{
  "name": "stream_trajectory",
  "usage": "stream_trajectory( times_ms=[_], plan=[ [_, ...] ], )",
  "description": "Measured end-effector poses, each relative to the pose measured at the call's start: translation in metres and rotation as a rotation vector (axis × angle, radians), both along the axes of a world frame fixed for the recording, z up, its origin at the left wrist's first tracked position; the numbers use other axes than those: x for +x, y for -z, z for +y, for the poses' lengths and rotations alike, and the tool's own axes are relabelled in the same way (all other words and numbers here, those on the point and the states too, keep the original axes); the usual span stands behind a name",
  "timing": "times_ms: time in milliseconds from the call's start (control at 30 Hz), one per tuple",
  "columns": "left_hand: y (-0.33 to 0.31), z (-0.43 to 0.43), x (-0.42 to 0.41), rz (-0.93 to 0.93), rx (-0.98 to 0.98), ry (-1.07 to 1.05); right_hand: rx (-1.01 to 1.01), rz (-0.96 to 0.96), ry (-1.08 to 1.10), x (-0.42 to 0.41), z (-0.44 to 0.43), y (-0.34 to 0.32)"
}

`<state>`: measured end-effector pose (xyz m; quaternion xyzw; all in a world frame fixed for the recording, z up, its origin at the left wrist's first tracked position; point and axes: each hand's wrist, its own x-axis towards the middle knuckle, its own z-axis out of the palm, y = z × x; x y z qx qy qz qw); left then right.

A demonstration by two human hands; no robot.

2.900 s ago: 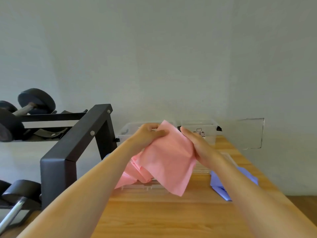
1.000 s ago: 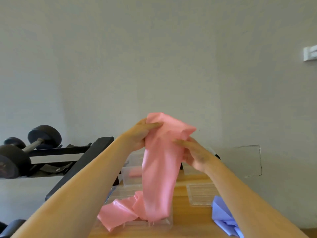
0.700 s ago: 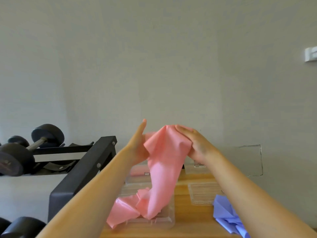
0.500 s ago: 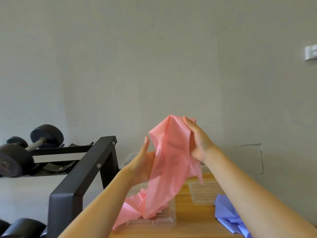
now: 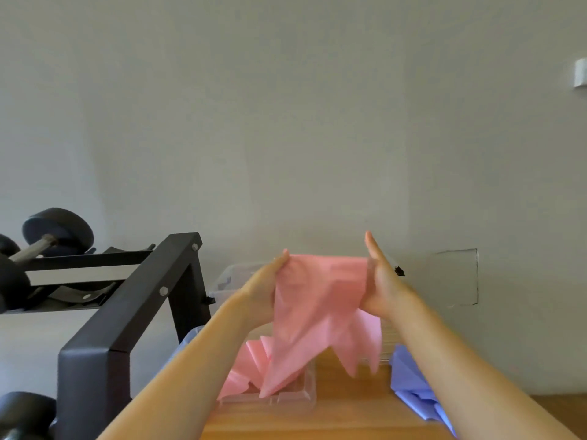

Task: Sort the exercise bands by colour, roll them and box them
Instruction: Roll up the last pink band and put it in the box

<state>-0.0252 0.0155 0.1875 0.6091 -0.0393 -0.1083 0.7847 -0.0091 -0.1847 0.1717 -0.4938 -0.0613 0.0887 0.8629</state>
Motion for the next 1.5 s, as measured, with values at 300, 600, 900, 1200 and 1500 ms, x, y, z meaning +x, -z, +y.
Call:
stream_trajectory(
  times_ms=[300, 600, 900, 1200, 1500],
  plan=[
    [0.038, -0.015, 0.043, 0.043, -0.158, -0.026, -0.206, -0.034, -0.195, 0.009, -0.010, 0.083],
    [0.060, 0.010, 0.055, -0.029, -0.124, 0.149, -0.214, -0.155, -0.106, 0.024, 0.002, 0.063],
    [0.068, 0.032, 0.045, -0.230, 0.134, 0.454, 0.012, -0.361, 0.012, 0.042, 0.017, -0.032],
    [0.057, 0.005, 0.035, -0.378, 0.422, 0.192, -0.144, -0.283, -0.078, 0.053, 0.026, -0.039],
    [0.047, -0.023, 0.054, -0.243, 0.030, -0.019, -0.361, -0.135, -0.097, 0.052, 0.015, -0.020]
  ],
)
